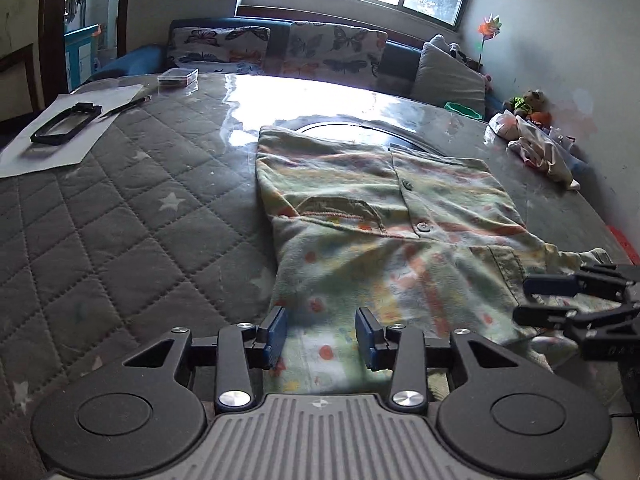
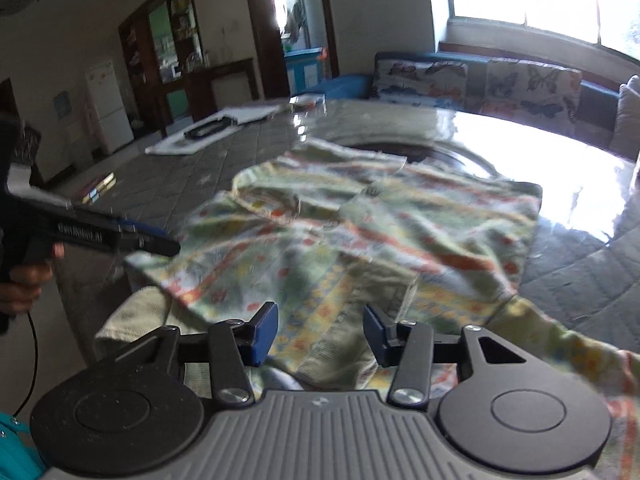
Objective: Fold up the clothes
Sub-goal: 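Lift the cuff with the left gripper and lay it across the shirt body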
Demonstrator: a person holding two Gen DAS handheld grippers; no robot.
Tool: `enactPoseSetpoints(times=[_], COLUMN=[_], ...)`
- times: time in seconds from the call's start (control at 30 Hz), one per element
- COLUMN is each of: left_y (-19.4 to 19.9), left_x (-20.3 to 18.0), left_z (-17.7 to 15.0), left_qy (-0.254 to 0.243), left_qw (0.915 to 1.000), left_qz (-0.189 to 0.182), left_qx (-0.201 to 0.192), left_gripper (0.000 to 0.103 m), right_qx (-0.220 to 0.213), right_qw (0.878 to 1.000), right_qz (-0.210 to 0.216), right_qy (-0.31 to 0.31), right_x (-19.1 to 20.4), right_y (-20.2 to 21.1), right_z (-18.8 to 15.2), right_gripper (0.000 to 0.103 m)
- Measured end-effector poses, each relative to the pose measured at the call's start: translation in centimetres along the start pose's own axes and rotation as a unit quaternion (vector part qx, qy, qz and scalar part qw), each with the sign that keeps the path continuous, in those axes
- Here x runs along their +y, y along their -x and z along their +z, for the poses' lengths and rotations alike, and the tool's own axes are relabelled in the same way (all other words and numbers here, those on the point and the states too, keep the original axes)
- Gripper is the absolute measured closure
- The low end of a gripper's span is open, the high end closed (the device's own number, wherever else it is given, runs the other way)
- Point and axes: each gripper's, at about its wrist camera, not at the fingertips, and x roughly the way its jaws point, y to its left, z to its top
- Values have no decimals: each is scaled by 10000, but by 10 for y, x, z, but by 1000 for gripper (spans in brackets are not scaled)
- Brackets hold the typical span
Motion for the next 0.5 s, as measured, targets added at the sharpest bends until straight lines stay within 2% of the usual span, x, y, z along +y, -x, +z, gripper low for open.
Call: enactPoseSetpoints(times=[0.1,0.2,0.27,0.4,0.5], left_y=[7,-4,-18,-48,-49], left_x=[-6,-16,-18,-11,-5], left_z=[15,31,39,43,41], left_qy=[-35,-132,-129,13,84], left_qw=[9994,9990,9989,10000,9999], left_qz=[-185,-219,-265,-42,-33], left_qx=[-278,-361,-351,-50,-73], left_gripper=[62,62,62,63,62], right_qx=[-6,-116,-142,1,15], right_qw=[10000,9999,9999,10000,10000], right_qz=[-8,-3,-9,-34,-43], right_qy=[50,47,64,58,33], right_x=[2,3,4,4,1], right_y=[-1,3,0,-12,-16], right_z=[3,10,14,13,9], right_gripper=[56,56,56,56,56])
